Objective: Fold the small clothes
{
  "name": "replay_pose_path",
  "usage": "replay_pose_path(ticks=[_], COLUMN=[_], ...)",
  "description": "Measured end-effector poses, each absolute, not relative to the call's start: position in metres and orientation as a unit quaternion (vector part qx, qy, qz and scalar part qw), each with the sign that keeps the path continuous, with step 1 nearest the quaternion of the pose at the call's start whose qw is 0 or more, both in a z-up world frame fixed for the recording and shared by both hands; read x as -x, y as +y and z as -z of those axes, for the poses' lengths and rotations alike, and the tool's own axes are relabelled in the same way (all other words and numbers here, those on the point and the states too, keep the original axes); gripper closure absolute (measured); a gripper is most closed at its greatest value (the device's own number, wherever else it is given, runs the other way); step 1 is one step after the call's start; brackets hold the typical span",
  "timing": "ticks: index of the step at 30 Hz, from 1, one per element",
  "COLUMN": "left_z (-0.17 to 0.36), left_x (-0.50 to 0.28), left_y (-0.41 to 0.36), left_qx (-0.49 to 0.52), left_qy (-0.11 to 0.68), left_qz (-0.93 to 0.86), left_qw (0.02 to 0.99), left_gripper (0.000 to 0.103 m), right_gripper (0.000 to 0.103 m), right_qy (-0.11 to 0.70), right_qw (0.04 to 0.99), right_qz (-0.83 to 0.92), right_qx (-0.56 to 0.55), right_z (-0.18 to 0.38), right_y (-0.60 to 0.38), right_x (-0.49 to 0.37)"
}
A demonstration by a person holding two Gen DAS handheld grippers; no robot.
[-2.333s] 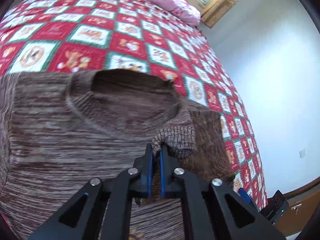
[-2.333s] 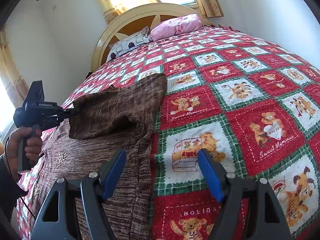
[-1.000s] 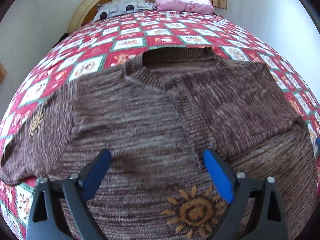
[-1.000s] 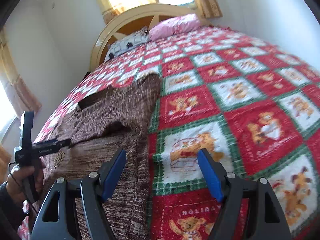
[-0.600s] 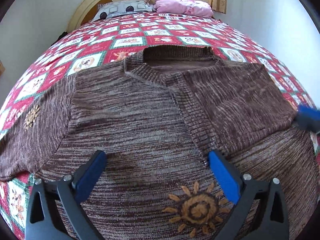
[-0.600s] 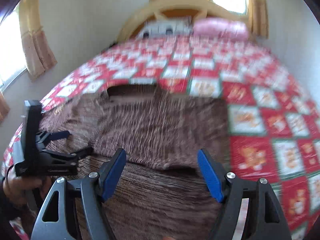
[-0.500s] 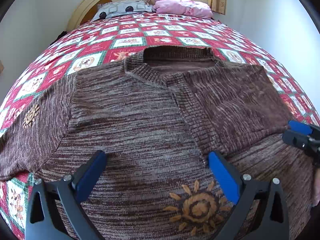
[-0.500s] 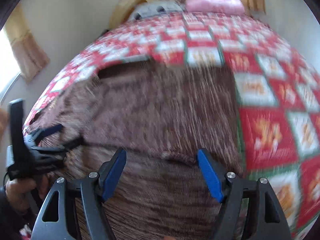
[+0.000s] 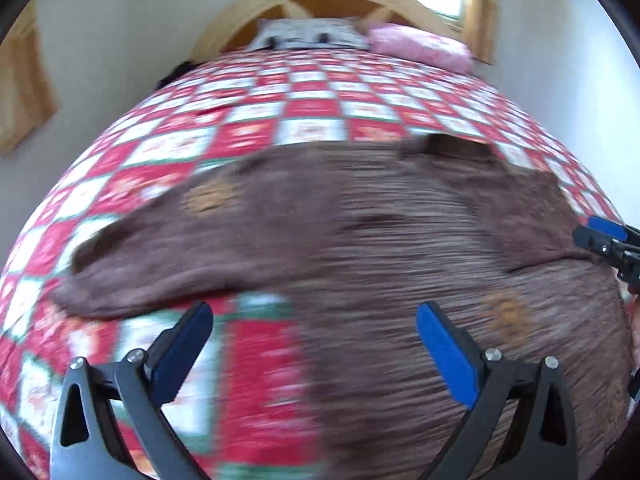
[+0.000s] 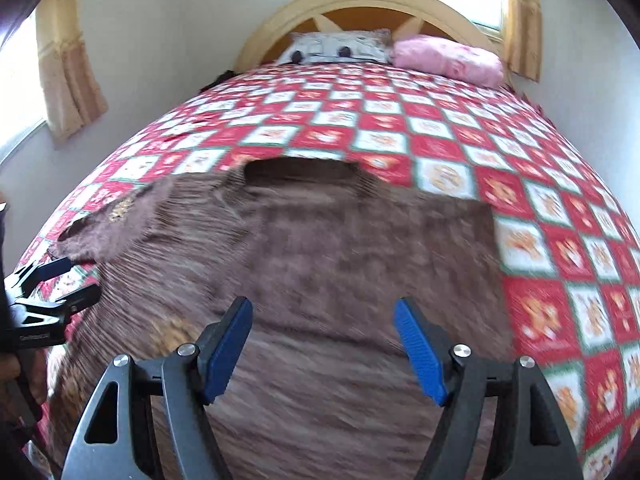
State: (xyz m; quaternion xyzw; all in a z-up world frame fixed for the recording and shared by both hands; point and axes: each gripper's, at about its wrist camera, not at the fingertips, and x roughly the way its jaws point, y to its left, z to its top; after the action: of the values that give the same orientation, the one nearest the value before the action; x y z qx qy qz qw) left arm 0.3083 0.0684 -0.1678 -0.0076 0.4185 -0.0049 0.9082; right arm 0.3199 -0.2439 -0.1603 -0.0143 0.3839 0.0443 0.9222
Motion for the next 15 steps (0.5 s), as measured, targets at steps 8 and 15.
replay_pose_path(ticks=[8, 15], left_z=[0.173, 0.187], left_x=[-0.289, -0.282], left_y=[0.209, 0.268], left_qx=[0.056, 0.160], left_qy=[0.422, 0.415], left_qz=[-0.138, -0.156], left_qw=[0.894, 0.882], left_gripper=[0.000, 0.015], right_gripper=[0.029, 0.029], right_qy=[0.436, 0.413], right_qw=[0.896, 0.908], right_qz=[-0.083, -0.061], right_qx=[-0.021, 0.044], right_z=[0.208, 0.218], right_y=[-0.193, -0.173], right_x=[-0.354, -0.337])
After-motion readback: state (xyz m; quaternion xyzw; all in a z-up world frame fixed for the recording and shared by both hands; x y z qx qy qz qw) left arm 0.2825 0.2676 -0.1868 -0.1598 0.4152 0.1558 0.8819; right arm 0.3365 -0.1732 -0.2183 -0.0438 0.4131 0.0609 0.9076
